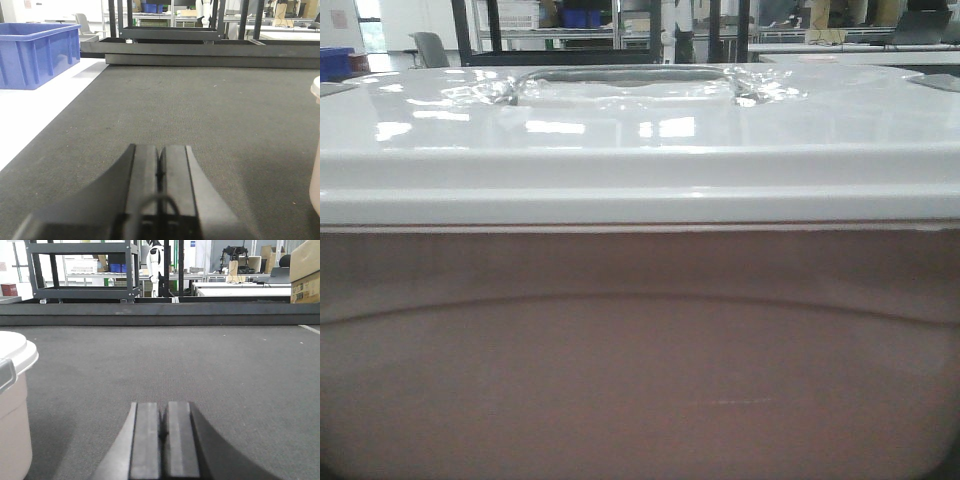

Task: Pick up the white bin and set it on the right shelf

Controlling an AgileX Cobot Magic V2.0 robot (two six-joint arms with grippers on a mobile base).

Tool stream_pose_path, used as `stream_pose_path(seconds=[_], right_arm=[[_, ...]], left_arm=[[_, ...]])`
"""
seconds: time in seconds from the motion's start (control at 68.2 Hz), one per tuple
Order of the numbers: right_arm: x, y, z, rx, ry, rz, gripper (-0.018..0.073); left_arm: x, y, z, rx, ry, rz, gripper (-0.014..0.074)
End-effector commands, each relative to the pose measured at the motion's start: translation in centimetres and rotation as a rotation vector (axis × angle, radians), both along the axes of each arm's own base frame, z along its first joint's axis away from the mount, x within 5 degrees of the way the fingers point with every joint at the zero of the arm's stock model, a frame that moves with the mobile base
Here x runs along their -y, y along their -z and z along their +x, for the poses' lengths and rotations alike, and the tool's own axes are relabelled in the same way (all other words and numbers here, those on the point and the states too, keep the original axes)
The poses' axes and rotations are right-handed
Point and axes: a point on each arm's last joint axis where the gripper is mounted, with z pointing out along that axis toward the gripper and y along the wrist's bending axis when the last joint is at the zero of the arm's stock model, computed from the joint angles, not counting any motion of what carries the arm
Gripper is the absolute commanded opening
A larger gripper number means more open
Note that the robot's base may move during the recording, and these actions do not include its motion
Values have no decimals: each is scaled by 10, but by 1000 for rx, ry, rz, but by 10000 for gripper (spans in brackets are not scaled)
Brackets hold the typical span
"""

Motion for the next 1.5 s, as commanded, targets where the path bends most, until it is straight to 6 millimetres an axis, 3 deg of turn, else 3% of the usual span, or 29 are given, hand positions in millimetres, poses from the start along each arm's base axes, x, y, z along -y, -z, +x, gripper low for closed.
stream_pose_path(seconds=[0.0,0.22,0.352,0.484,0.66,0.792,0.91,1.056,1.277,1.482], right_arm=[[0,-10,-3,112,0,-5,55],[0,-10,-3,112,0,-5,55],[0,-18,-4,92,1,-5,55],[1,-46,-13,9,5,-6,55],[1,-97,-26,-37,9,-5,55],[1,-132,-21,-125,11,-6,55],[1,-153,-4,-311,13,-7,55],[1,-171,25,-596,16,-10,55],[1,-165,75,-1082,9,-41,55],[0,-149,103,-1253,4,-40,55]], left_arm=[[0,-9,-2,104,0,-21,-118],[0,-13,-2,132,-1,-22,-118],[0,-30,-5,144,1,-22,-118],[0,-57,-12,5,7,-16,-118],[0,-111,-19,-57,11,-1,-118],[0,-149,-12,-132,9,36,-118],[1,-172,7,-257,16,99,-118],[4,-184,35,-484,41,91,-118],[7,-179,75,-877,74,93,-118],[14,-167,99,-966,130,28,-118]])
